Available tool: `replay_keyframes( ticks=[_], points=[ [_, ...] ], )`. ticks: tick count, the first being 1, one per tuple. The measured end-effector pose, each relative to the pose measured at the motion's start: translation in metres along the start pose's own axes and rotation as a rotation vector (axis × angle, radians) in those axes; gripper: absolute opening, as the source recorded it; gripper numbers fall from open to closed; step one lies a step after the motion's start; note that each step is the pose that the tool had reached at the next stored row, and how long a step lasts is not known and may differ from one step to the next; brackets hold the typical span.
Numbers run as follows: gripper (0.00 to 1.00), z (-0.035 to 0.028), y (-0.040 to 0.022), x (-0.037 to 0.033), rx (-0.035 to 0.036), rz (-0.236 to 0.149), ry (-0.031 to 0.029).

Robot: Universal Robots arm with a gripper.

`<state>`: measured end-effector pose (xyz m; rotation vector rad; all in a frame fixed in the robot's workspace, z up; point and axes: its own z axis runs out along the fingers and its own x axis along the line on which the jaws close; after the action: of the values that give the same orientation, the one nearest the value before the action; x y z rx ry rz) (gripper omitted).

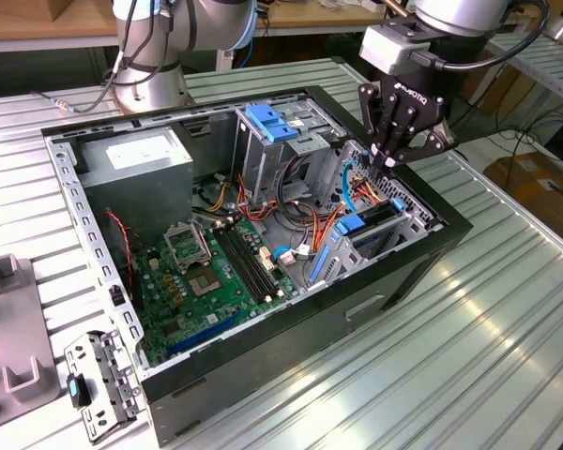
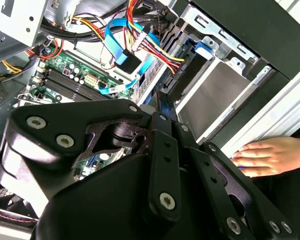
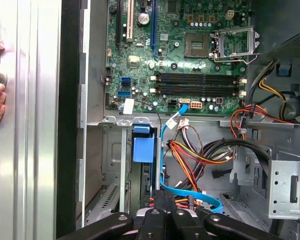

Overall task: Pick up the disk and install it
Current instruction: 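Insert the second disk wire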

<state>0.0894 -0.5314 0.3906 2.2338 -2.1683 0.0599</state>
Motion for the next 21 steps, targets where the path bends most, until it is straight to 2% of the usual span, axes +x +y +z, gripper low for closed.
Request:
replay_keyframes(
  ticks=[8,10,13,14,15,16,17,19,20,21],
  points=[
    [0.11,0.0000,0.0000,0.0000,-0.0003,0.000,0.0000],
    [0.11,-0.0001,-0.0001,-0.0019,-0.0003,0.000,0.0000],
    [0.11,-0.0005,-0.0018,-0.0105,-0.0006,0.000,0.0000],
    [0.11,-0.0007,-0.0036,-0.0142,-0.0009,0.000,0.0003],
    [0.11,-0.0005,-0.0084,-0.0182,-0.0015,0.000,0.0002],
    [0.11,-0.0005,-0.0105,-0.0199,-0.0016,0.001,0.0002],
    [0.11,-0.0005,-0.0110,-0.0217,-0.0017,0.001,0.0022],
    [0.11,-0.0007,-0.0117,-0.0297,-0.0037,0.001,0.0108],
    [0.11,-0.0009,-0.0117,-0.0337,-0.0040,0.001,0.0129],
    [0.11,-0.0009,-0.0117,-0.0337,-0.0039,0.001,0.0128]
  ],
)
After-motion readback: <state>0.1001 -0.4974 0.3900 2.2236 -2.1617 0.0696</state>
